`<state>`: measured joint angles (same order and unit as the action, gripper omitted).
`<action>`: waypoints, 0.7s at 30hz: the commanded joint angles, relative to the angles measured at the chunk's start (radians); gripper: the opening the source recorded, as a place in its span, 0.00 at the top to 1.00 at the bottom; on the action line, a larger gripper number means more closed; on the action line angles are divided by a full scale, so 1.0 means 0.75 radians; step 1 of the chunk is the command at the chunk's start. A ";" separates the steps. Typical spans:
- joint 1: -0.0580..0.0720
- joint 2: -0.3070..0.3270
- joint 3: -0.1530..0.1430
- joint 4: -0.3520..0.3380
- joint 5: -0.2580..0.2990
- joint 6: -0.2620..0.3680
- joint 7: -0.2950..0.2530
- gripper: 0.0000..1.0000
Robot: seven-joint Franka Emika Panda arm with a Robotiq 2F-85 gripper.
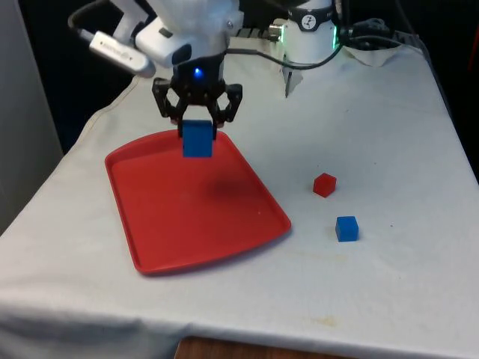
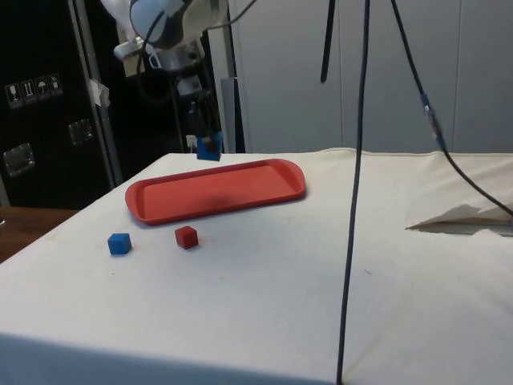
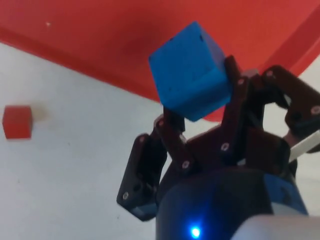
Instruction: Pick up the largest block and place it onto the tray.
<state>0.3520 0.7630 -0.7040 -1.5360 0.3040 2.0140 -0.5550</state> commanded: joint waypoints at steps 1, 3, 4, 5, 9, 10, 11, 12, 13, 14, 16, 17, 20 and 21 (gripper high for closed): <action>-0.013 0.013 0.008 0.008 0.016 0.007 -0.011 0.98; -0.019 0.037 0.007 0.013 0.041 0.020 -0.023 0.98; -0.021 0.047 0.007 0.015 0.052 0.025 -0.028 0.98; -0.024 0.055 0.007 0.016 0.061 0.031 -0.032 0.98; -0.033 0.095 0.007 0.023 0.107 0.059 -0.055 0.98; -0.036 0.105 0.008 0.024 0.120 0.067 -0.061 0.98; -0.039 0.116 0.008 0.027 0.133 0.073 -0.067 0.98; -0.041 0.127 0.008 0.029 0.145 0.077 -0.073 0.98; -0.043 0.136 0.007 0.033 0.156 0.081 -0.079 0.98; -0.048 0.159 0.007 0.041 0.183 0.091 -0.091 0.98; -0.035 0.157 -0.005 0.032 0.187 0.093 -0.091 0.98; -0.051 0.177 0.003 0.049 0.208 0.095 -0.104 0.98; -0.056 0.207 -0.003 0.063 0.247 0.101 -0.124 0.98; -0.056 0.213 -0.007 0.065 0.259 0.101 -0.131 0.98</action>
<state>0.3190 0.9190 -0.7160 -1.4940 0.4930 2.0880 -0.6490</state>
